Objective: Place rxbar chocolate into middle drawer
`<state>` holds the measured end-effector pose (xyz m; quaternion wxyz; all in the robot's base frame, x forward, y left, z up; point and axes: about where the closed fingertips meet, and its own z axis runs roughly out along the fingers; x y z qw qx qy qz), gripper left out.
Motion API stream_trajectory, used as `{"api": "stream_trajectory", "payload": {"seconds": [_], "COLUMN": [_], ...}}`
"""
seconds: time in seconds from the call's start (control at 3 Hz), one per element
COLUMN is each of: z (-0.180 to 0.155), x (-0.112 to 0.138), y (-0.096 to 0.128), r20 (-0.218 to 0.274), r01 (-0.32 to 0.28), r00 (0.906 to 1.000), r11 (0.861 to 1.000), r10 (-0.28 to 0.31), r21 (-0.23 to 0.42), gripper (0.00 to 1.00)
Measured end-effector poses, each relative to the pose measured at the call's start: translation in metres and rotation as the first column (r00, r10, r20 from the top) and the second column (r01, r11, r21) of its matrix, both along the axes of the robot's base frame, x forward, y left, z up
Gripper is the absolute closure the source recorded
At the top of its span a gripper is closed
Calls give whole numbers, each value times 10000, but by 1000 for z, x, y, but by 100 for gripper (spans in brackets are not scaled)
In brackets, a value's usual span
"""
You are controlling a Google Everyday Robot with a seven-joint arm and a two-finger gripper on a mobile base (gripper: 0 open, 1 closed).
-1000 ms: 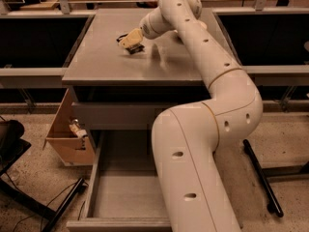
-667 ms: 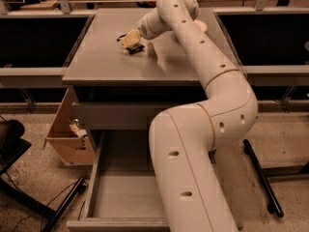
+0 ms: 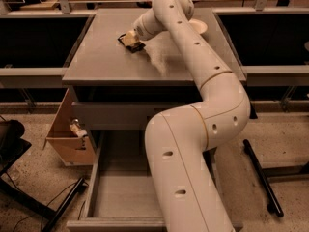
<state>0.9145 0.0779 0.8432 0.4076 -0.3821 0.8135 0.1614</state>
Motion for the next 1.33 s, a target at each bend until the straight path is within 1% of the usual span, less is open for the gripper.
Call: {"api": "stream_trajectory", "payload": {"seconds": [0.33, 0.67, 1.0, 1.33], "z": [0, 0, 0, 0], "x": [0, 0, 0, 0], "y": [0, 0, 0, 0], "r20": [0, -1, -1, 0], "r01": [0, -1, -1, 1], "r00": [10000, 10000, 10000, 10000], "r11": [10000, 10000, 10000, 10000], "r10": [0, 1, 1, -1], "r21": [0, 0, 0, 1], "gripper": [56, 33, 3, 0]}}
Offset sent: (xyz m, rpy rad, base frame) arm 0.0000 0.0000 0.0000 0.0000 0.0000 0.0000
